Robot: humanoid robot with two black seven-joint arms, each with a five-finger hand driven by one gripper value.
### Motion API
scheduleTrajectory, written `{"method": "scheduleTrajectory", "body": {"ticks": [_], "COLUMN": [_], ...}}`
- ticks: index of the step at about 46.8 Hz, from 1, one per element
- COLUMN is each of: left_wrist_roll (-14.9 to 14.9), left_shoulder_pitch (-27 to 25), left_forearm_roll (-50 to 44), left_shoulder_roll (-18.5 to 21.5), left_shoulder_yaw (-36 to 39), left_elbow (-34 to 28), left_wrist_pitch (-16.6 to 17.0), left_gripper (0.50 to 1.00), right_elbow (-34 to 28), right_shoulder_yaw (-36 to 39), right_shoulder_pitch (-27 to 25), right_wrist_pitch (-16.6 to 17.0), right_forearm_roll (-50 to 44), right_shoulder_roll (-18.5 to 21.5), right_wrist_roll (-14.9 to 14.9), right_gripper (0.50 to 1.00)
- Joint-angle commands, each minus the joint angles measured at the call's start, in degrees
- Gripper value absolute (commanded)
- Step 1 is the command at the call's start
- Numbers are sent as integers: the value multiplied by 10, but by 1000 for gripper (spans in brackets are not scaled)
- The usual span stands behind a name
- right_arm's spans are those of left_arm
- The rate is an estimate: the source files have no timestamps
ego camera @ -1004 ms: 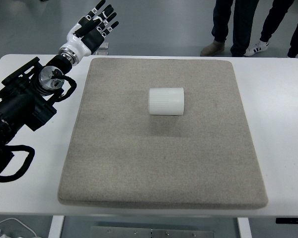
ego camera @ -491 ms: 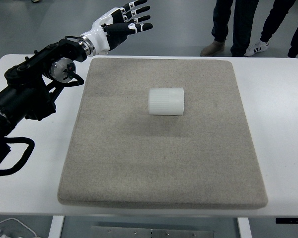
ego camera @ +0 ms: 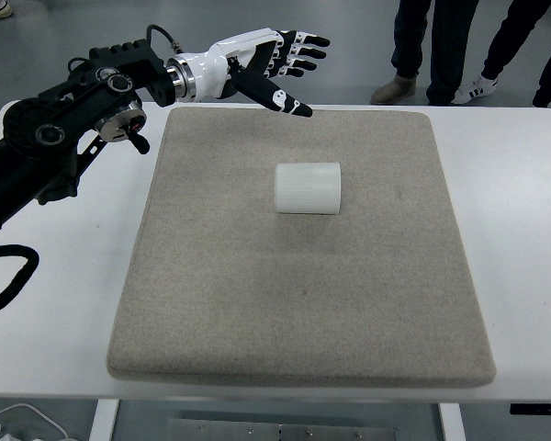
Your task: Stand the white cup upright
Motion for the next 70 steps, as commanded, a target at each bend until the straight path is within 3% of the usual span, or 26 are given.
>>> {"method": "scheduleTrajectory", "body": {"ticks": [1, 15, 21, 33, 44, 70], "left_wrist_roll": [11, 26, 48, 68, 91, 106], "left_shoulder_pitch": [-22, -89, -90, -84, -89, -80], "left_forearm_roll": [2, 34, 52, 96, 97, 99], "left_shoulder_roll": [5, 1, -2, -36, -38, -67], "left_shoulder_yaw": [44, 180, 183, 184, 186, 226], "left_elbow": [-2, -1, -2, -1, -1, 1], "left_wrist_pitch": [-2, 10, 24, 25, 24, 21], "left_gripper": [992, 986, 986, 986, 986, 986], "right_elbow": [0, 0, 0, 0, 0, 0], "right_shoulder_yaw": [0, 0, 0, 0, 0, 0], "right_shoulder_pitch": [0, 0, 0, 0, 0, 0], "right_wrist_pitch": [0, 0, 0, 0, 1, 1], "right_forearm_roll": [0, 0, 0, 0, 0, 0], "right_shoulder_roll": [0, 0, 0, 0, 0, 0], "right_wrist_roll": [0, 0, 0, 0, 0, 0], "right_gripper": [930, 930, 930, 930, 930, 930]}}
